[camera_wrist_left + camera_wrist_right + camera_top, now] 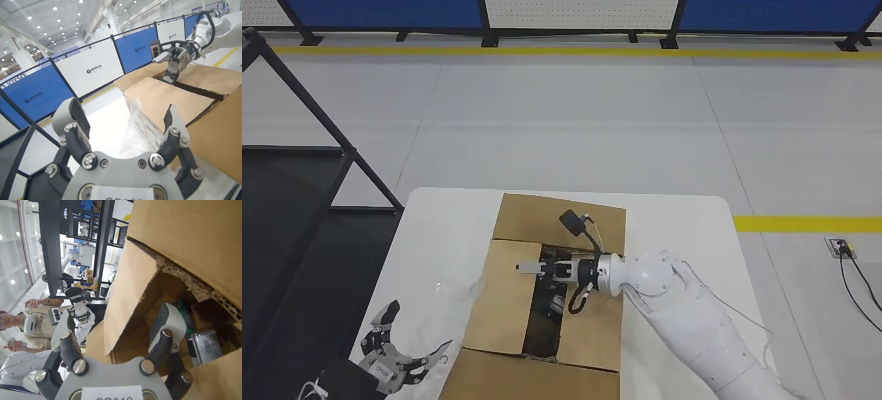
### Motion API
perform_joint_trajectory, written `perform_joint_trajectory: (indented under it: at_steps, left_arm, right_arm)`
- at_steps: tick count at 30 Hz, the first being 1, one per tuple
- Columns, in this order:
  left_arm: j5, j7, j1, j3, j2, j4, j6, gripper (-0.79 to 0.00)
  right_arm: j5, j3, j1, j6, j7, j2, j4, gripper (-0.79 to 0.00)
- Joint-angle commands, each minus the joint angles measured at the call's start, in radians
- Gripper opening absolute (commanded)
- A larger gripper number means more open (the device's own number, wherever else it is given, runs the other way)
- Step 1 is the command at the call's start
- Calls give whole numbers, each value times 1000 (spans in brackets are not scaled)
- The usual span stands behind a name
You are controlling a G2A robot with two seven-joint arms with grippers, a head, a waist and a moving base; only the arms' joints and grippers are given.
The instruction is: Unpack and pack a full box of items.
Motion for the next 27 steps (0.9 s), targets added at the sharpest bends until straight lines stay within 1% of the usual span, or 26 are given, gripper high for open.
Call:
perform_joint_trajectory:
  at_steps: [1, 4, 10, 13, 16, 20, 27]
  left_arm:
    - [-7, -11, 3, -8, 0, 11, -4, 0]
    - [-1, -40, 7, -16, 3, 16, -32, 0]
    - [-1, -40, 7, -16, 3, 16, -32, 0]
    - [-1, -44, 6, -15, 2, 15, -30, 0]
    - [-6, -82, -11, 3, 1, 6, -31, 0]
    - [-8, -97, -25, -1, 3, 3, -39, 0]
    - [-14, -94, -21, -17, 4, 2, -48, 0]
  right_arm:
    - [-4, 5, 2, -11, 4, 1, 5, 0]
    - [-4, 5, 2, -11, 4, 1, 5, 0]
    - [-4, 5, 2, -11, 4, 1, 5, 0]
    - [33, 39, -29, -14, -54, 5, 19, 0]
    - [53, 52, -45, -23, -63, 6, 13, 0]
    - [69, 36, -41, -41, -56, -4, -1, 0]
    - [84, -13, 2, -65, -42, -31, 10, 0]
